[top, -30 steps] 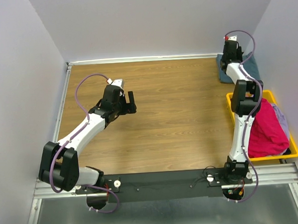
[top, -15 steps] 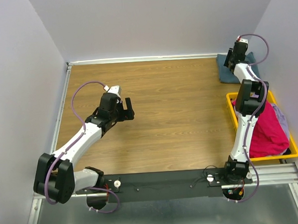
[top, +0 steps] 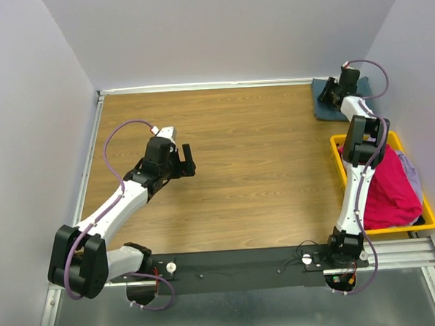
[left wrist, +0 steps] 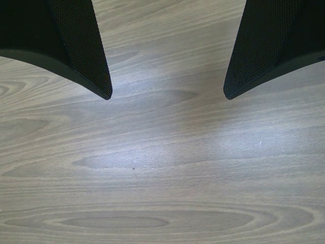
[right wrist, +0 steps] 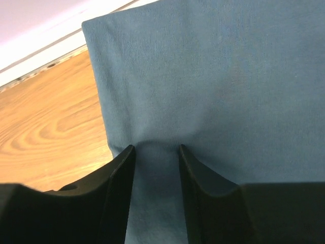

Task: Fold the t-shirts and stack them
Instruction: Neatly place the folded tshirt to the corner, then reset both grippers

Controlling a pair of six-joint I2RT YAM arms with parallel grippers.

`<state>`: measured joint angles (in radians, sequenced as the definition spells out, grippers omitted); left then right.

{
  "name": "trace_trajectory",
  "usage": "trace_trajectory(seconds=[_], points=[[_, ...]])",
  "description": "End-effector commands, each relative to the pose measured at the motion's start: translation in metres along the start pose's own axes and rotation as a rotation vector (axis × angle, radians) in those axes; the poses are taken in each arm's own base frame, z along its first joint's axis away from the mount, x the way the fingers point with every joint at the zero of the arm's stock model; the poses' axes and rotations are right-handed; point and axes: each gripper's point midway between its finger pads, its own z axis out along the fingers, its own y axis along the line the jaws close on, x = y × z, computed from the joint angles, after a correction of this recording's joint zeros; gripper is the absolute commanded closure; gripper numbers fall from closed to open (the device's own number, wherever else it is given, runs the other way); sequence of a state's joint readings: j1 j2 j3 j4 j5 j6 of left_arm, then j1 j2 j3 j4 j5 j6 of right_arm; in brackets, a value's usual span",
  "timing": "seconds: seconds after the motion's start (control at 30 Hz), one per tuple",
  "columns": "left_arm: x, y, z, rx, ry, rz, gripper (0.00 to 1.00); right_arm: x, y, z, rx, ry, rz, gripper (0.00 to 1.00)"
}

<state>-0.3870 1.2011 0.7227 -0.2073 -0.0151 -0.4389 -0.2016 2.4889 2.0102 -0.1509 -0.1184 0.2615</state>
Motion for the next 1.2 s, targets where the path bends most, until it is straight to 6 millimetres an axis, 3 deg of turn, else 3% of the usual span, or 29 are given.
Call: trace_trajectory(seconds=[0.0,0.23,0.4,0.57,0.67,0.8,0.87,0.9,0.97,1.0,1.1,1.13,1.17], points=[[-0.004,0.002,-0.003,0.000,-0.030,-0.003,0.02,0.077,0.007,0.002,-0.080,0.226,0.057,0.54],[-0.002,0.003,-0.004,0.004,-0.037,0.003,0.02,0.093,-0.002,-0.009,-0.063,0.277,-0.024,0.57],[0.002,0.005,-0.004,-0.002,-0.031,0.003,0.02,0.093,-0.028,-0.019,0.076,0.275,-0.077,0.57],[0.002,0.004,-0.006,0.004,-0.041,-0.005,0.02,0.079,-0.053,-0.026,0.184,0.244,-0.044,0.56],[0.000,0.005,-0.007,0.001,-0.048,-0.006,0.02,0.067,-0.056,-0.028,0.204,0.216,-0.041,0.53],[-0.007,0.008,-0.012,-0.021,-0.081,-0.006,0.02,0.041,-0.026,-0.039,0.071,0.180,-0.036,0.38],[-0.016,0.013,-0.016,-0.053,-0.114,-0.006,0.02,0.025,-0.015,-0.051,0.042,0.152,-0.028,0.33],[-0.023,0.013,-0.021,-0.058,-0.136,-0.001,0.02,0.003,-0.003,-0.066,0.012,0.109,-0.019,0.27],[-0.034,0.018,-0.028,-0.098,-0.173,0.000,0.01,-0.012,0.008,-0.084,-0.016,0.083,-0.009,0.22],[-0.037,0.021,-0.032,-0.117,-0.179,0.000,0.02,-0.039,0.021,-0.109,-0.040,0.024,-0.004,0.19],[-0.062,0.027,-0.056,-0.175,-0.264,-0.001,0.02,-0.058,0.031,-0.147,-0.047,-0.028,0.010,0.16],[-0.078,0.025,-0.071,-0.176,-0.321,-0.012,0.02,-0.082,0.040,-0.180,-0.055,-0.092,0.006,0.13],[-0.082,0.033,-0.080,-0.222,-0.338,-0.017,0.02,-0.076,0.039,-0.191,-0.046,-0.088,0.012,0.07]])
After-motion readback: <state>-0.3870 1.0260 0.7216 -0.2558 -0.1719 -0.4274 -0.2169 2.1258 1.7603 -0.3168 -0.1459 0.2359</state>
